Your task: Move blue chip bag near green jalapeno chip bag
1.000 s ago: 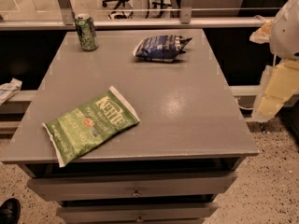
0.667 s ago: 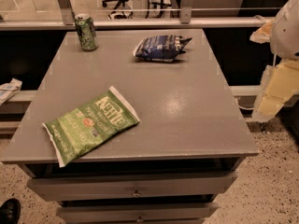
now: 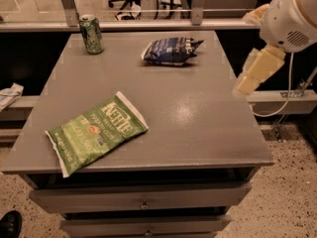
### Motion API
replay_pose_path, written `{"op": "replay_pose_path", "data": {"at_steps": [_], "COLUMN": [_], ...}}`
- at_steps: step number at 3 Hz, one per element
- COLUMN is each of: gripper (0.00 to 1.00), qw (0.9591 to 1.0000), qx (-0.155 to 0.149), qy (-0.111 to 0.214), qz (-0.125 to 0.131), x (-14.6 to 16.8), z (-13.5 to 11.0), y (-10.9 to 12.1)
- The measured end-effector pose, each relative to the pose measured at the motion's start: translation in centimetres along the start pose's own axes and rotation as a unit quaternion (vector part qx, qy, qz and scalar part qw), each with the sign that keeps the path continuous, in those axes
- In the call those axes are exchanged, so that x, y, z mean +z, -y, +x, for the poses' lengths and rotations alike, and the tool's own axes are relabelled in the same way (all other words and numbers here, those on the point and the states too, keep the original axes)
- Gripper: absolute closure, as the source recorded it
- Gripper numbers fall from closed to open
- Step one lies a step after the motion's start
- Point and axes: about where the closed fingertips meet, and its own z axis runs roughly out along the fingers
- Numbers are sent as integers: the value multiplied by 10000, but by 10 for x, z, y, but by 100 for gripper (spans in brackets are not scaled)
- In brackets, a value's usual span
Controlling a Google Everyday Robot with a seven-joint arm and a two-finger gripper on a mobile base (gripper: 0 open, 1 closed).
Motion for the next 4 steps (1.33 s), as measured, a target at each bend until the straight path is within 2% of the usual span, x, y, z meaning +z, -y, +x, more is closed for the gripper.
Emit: {"op": "replay_pose_path", "data": {"at_steps": [1, 2, 3, 4], "gripper": [0, 0, 0, 0], "qw": [9934, 9939, 9907, 9873], "qx": [48, 39, 212, 484], "qy": [920, 901, 1177, 1353], "qz": [677, 634, 656, 677], "x": [32, 32, 47, 81], "z": [-44, -44, -49, -52], "y": [60, 57, 67, 84]}}
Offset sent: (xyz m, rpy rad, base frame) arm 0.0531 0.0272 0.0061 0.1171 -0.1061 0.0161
